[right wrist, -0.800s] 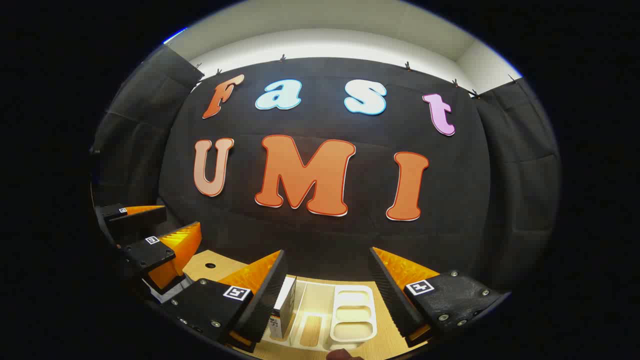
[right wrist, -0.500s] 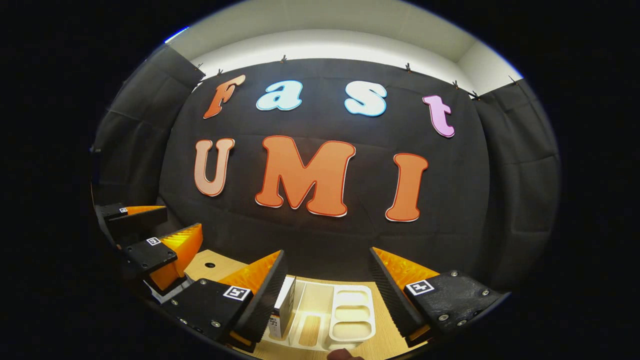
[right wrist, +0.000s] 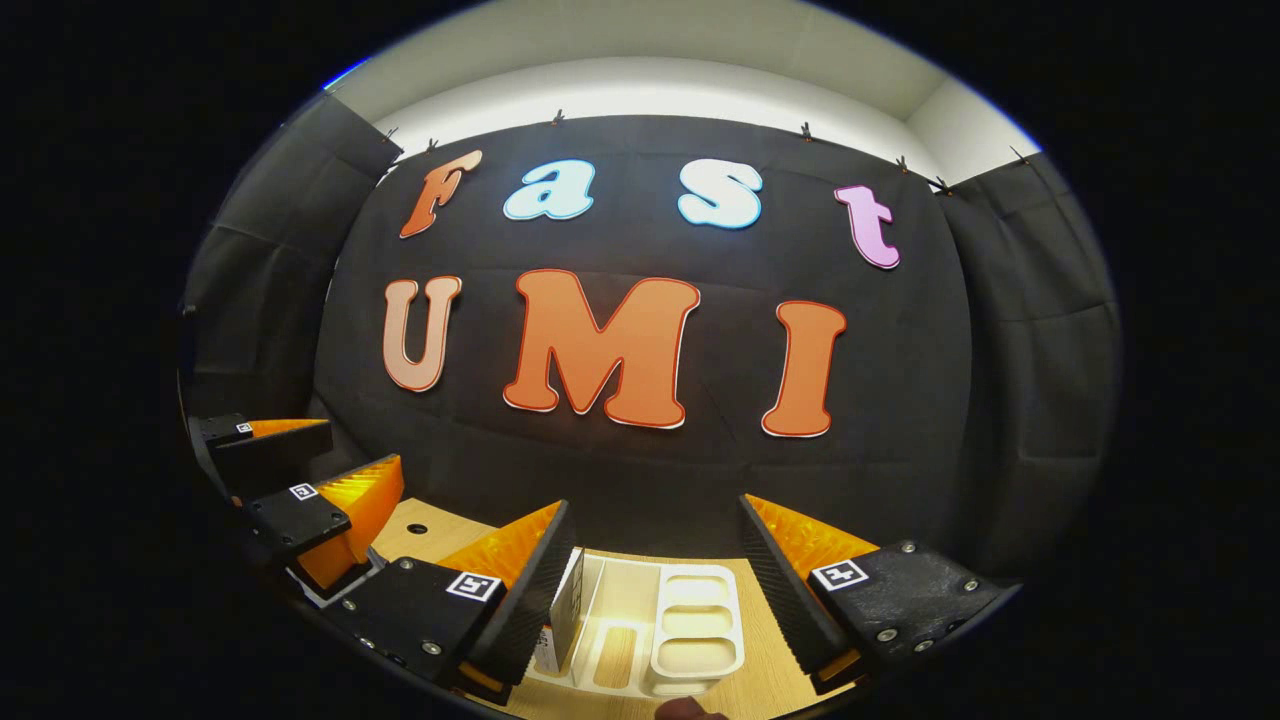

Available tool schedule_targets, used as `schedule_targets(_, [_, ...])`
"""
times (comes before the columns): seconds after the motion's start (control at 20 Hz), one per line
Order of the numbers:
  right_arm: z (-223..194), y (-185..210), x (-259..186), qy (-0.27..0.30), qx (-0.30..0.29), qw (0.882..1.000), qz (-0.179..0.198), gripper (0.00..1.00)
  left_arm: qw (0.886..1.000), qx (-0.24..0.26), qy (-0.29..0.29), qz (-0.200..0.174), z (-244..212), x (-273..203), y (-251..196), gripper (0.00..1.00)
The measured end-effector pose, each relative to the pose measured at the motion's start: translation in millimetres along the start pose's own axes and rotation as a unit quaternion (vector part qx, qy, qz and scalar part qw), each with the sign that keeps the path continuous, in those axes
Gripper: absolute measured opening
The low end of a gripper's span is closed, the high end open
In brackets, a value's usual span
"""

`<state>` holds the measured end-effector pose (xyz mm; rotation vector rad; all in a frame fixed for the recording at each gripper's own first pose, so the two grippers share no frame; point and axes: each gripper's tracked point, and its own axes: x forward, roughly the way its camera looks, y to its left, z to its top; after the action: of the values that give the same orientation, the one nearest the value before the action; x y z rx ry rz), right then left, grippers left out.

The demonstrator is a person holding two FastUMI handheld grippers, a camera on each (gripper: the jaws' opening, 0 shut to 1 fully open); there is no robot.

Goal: Open the schoolbag, grab two books from the bookshelf and put them into the schoolbag.

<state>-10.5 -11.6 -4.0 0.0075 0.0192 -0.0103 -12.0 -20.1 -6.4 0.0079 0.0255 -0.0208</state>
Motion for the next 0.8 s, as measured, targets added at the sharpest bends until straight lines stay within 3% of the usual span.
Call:
schedule_targets(0.45, [-1,-11,4,-0.002,-0.01,1.0,0.004,0.97,0.998,0.056,0.015,0.014,-19,1,2,0.97])
schedule_targets(0.8, [-2,-29,19,-0.01,-0.01,1.0,-0.001,0.97,0.985,0.125,0.112,0.032,-99,-6,17,0.97])
